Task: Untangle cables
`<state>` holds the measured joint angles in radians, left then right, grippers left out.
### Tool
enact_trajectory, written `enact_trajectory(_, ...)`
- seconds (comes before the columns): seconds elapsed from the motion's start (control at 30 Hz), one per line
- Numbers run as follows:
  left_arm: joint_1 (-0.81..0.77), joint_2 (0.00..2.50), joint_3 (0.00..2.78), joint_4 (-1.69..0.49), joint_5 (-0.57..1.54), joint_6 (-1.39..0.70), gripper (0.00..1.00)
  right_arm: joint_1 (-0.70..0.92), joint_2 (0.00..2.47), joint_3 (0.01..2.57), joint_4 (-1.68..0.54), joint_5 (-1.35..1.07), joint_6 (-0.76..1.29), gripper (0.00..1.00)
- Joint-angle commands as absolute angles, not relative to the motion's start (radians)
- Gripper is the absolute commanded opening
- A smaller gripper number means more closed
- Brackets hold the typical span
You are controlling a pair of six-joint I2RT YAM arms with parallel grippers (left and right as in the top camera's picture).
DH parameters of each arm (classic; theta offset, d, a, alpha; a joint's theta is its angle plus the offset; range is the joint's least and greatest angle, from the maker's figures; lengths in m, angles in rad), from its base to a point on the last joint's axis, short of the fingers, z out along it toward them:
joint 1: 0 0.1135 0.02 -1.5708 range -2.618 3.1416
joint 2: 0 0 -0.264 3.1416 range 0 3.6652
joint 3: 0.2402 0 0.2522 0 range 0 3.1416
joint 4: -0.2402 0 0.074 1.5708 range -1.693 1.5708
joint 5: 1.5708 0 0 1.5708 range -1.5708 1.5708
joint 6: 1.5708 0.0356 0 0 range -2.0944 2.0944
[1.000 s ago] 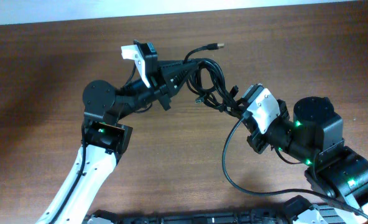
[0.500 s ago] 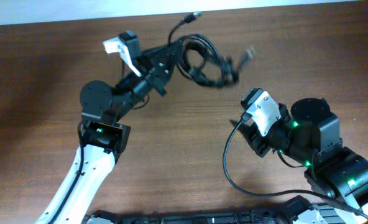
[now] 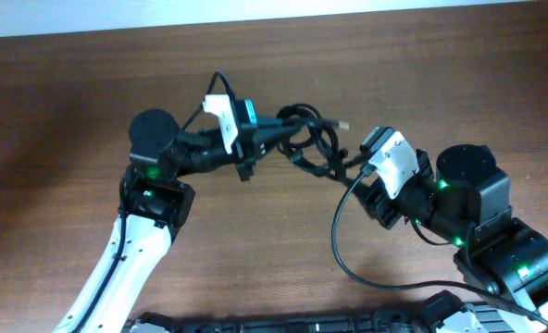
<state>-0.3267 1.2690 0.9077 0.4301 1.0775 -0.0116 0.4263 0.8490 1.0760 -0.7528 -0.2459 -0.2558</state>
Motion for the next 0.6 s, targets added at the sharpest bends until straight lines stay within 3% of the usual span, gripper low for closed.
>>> enact_trajectory(0.0,-0.326,1.261,0.923,0.439,1.214,0.108,0.0,0.431,0.843,1.077,-0.737,-0.258,-0.245,0.37)
enact_trajectory(0.07,-0.326,1.261,0.923,0.44,1.266,0.142,0.0,0.431,0.843,1.077,-0.712,-0.254,-0.223,0.35)
enact_trajectory(0.2,-0.326,1.261,0.923,0.44,1.325,0.167,0.0,0.431,0.843,1.077,-0.638,-0.255,-0.14,0.46)
enact_trajectory(0.5,-0.332,1.261,0.923,0.505,1.423,0.167,0.0,0.431,0.844,1.077,-0.628,-0.254,-0.121,0.5)
enact_trajectory(0.57,-0.354,1.261,0.923,0.547,1.437,0.167,0.0,0.431,0.844,1.077,-0.628,-0.254,-0.122,0.54)
